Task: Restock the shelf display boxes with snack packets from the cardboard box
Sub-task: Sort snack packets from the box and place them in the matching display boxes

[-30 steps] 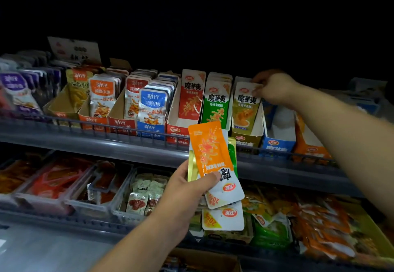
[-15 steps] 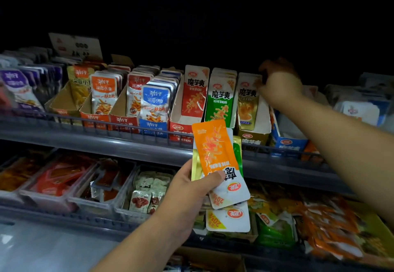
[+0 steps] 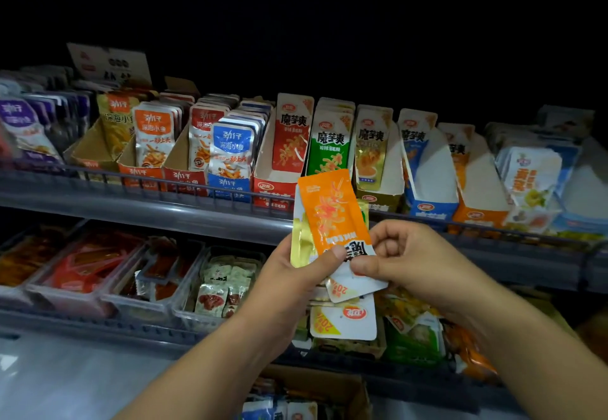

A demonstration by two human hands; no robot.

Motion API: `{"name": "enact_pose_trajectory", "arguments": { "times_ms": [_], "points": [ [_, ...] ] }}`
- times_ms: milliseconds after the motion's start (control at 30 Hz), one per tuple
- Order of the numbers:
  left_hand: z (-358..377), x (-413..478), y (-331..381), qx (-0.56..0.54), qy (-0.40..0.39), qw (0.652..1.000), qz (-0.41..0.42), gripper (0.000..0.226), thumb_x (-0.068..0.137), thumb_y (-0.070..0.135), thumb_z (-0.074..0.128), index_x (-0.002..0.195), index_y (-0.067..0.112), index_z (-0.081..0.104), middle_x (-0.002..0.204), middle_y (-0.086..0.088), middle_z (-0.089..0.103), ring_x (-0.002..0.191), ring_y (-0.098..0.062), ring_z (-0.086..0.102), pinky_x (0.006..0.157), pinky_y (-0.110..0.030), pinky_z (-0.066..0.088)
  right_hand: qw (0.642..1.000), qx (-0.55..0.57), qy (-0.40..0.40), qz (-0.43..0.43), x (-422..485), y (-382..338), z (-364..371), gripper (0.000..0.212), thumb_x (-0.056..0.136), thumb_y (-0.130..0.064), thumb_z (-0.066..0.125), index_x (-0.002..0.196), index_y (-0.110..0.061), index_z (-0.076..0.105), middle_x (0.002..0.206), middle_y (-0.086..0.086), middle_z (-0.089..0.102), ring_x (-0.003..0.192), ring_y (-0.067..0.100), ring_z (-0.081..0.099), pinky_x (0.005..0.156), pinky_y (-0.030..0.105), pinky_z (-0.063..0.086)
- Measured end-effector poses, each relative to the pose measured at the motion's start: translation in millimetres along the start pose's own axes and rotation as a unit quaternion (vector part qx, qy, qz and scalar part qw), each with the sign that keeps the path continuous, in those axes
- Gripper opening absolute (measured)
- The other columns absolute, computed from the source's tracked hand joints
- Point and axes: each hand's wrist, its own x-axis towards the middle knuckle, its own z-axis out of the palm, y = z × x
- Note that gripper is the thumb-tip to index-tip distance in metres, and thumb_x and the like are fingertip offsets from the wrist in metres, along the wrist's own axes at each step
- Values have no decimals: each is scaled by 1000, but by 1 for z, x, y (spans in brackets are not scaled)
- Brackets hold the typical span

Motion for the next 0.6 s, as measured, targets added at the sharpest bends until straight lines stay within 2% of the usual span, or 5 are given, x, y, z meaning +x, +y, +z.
{"name": "enact_pose_trajectory", "arguments": {
  "times_ms": [67, 167, 267, 467, 600],
  "points": [
    [5, 1, 1, -9, -3, 1000, -2, 43, 82, 21, 74, 124, 15, 66, 111, -10, 78, 96, -30, 77, 75, -42, 62, 997, 75, 8, 19, -2, 8, -2, 45, 64, -24, 82, 101, -5, 65, 88, 13, 77, 81, 27, 75, 75, 42, 61],
    [12, 2, 4, -13, 5, 1000, -7, 30, 94, 9, 66, 123, 16, 65, 104, -9, 79, 89, -26, 78, 69, -41, 62, 987, 154, 42, 27, -6, 14, -6, 30, 83, -14, 74, 107, -5, 59, 91, 12, 77, 79, 24, 75, 54, 29, 58],
    [18, 1, 5, 7, 12, 1000, -7, 28, 98, 2, 60, 121, 16, 65, 99, -5, 80, 85, -21, 78, 66, -38, 61, 973, 204, 110, 15, -13, 18, -16, 21, 94, -11, 65, 112, -9, 54, 96, 12, 77, 81, 28, 76, 50, 29, 59],
    [27, -1, 3, 35, 19, 999, -7, 33, 95, 3, 67, 125, 16, 59, 106, -8, 79, 95, -28, 77, 82, -48, 62, 940, 225, 249, -69, -26, 12, -74, 23, 104, -15, 49, 126, -22, 51, 106, 10, 71, 82, 32, 76, 58, 40, 63],
    [31, -3, 0, 65, 3, 998, -7, 41, 93, 7, 72, 126, 20, 53, 107, -6, 78, 99, -30, 76, 95, -59, 57, 938, 139, 298, -113, -24, 14, -138, 34, 101, -10, 55, 132, -21, 50, 110, 5, 68, 79, 27, 76, 56, 33, 61]
  ]
}}
